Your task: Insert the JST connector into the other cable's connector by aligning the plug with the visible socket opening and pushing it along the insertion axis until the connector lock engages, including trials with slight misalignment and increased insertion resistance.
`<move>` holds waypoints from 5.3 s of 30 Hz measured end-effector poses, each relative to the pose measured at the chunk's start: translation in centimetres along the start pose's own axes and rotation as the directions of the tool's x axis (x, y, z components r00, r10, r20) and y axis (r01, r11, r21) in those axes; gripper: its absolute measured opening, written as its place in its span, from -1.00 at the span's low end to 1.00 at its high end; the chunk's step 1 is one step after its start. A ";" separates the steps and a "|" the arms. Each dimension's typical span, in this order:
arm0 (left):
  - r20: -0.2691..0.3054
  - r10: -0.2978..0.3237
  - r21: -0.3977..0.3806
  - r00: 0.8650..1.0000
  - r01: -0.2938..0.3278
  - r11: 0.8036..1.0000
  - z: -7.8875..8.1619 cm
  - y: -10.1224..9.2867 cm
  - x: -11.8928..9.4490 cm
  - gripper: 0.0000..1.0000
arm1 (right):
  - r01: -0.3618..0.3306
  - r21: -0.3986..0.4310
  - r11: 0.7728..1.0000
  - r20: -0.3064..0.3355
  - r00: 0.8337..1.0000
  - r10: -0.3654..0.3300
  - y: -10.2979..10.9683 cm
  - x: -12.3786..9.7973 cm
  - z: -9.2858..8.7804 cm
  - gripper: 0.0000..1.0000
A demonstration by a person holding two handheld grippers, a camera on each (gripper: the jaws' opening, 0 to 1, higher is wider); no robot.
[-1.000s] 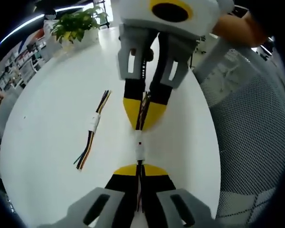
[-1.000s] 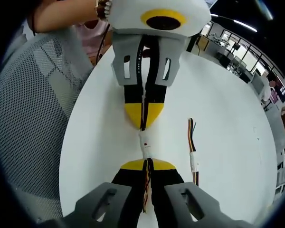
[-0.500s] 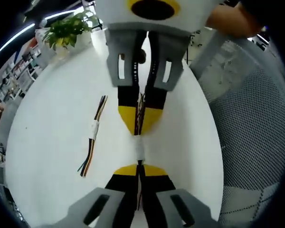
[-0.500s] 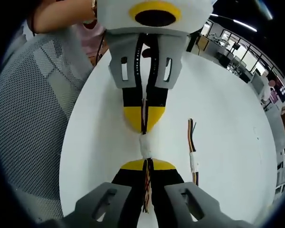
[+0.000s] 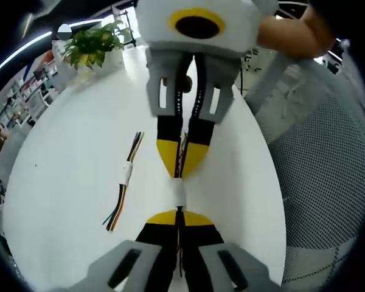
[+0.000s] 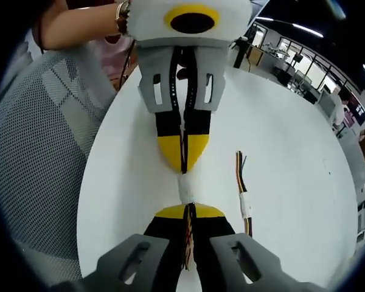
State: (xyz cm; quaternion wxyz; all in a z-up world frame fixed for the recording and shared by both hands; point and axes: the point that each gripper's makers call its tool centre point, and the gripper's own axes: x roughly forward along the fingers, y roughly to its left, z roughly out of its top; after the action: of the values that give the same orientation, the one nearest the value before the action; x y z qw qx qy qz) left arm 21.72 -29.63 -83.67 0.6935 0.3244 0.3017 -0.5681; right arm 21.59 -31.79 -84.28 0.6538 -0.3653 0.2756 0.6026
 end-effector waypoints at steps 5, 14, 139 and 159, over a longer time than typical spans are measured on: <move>0.018 0.005 -0.009 1.000 -0.005 1.000 0.0 0.1 -0.1 -1.00 | 0.003 0.011 1.000 0.019 1.000 -0.003 -0.1 -0.1 0.2 -1.00; 0.046 0.001 -0.036 0.999 0.001 0.999 0.2 0.1 -0.1 -1.00 | 0.007 0.007 1.000 0.029 1.000 -0.007 -0.3 -0.3 0.2 -1.00; 0.253 0.353 -0.267 0.901 -0.285 0.920 3.8 4.2 -9.3 -0.13 | 0.207 0.295 0.933 0.110 0.962 -0.248 -5.0 -5.8 -1.4 -0.45; 0.463 0.457 -0.582 0.759 -0.128 0.803 1.2 -4.2 -18.1 0.55 | 0.338 0.394 0.855 0.121 0.903 -0.413 1.8 -14.1 -3.6 -0.10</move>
State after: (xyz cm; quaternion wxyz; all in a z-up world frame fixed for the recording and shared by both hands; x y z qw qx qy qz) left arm 14.54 -20.47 -69.13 0.8952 -0.0194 0.1585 -0.4160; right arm 18.40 -42.92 -75.35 0.8397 -0.2220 0.2378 0.4348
